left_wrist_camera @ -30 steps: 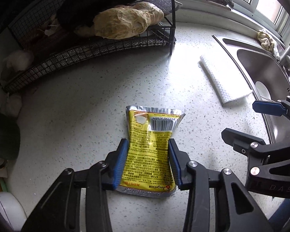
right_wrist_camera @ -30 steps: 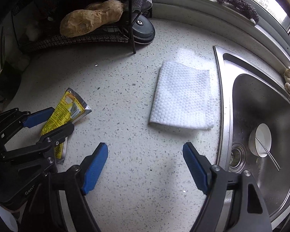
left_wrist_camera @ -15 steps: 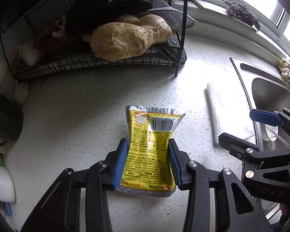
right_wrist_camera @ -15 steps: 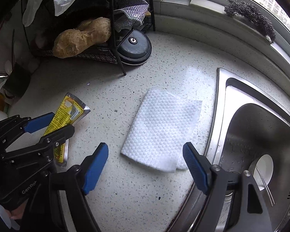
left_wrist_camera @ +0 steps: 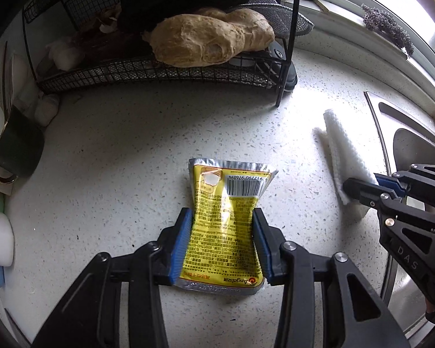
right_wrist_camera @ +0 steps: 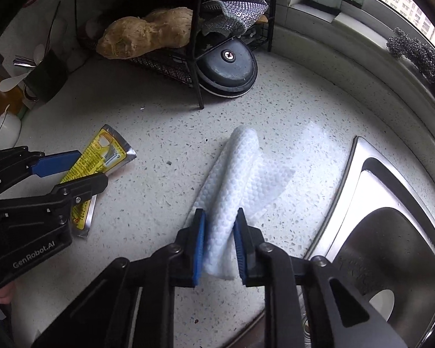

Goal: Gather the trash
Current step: 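Grasp the white wet wipe with the right gripper, then carry the yellow packet and white wipe down toward the red bin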

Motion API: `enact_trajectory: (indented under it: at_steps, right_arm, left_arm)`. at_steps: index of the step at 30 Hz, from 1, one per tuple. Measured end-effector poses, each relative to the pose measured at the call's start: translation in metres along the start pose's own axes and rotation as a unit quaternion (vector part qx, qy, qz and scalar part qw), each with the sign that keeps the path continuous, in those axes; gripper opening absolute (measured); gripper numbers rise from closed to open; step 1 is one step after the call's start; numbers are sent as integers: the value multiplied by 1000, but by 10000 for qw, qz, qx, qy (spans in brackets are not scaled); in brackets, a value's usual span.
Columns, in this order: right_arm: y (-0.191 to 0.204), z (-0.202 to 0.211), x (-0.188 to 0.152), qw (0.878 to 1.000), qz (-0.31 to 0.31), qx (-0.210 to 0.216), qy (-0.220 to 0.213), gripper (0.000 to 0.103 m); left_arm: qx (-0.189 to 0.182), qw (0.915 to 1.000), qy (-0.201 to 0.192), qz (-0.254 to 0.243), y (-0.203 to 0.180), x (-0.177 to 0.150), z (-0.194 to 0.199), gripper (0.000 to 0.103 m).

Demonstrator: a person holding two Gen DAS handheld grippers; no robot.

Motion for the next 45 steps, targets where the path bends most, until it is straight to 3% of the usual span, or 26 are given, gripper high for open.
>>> enact_trajectory:
  at_steps: [12,19,32,45]
  right_arm:
    - [27,56,-53,9992,-175,354,-71,5]
    - [41,105,-86,9986,-153,399,-314,5]
    - [91,156,-168,9960,190,674,-552,5]
    - [149,193,-257,9889,806,1120,-544,5]
  left_arm:
    - [-22,9994,-351,-56,-25,-34,48,39]
    - [-85,9984,-556,-14,-10,-72,93,40]
    - [124,9964,-794,254,-23,-193,160,40]
    - [364,9914,-770,998,-29,-327,206,40]
Point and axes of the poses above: each gripper's, at about its wrist camera, not at the fingertips, and z roughly against the way its jaws point, y to its left, x to its top, the point moved 1 cm from there along -z, roughly the way its jaws point, and after that the axes turned 8 degrees about -x, right-handed, at the moved point
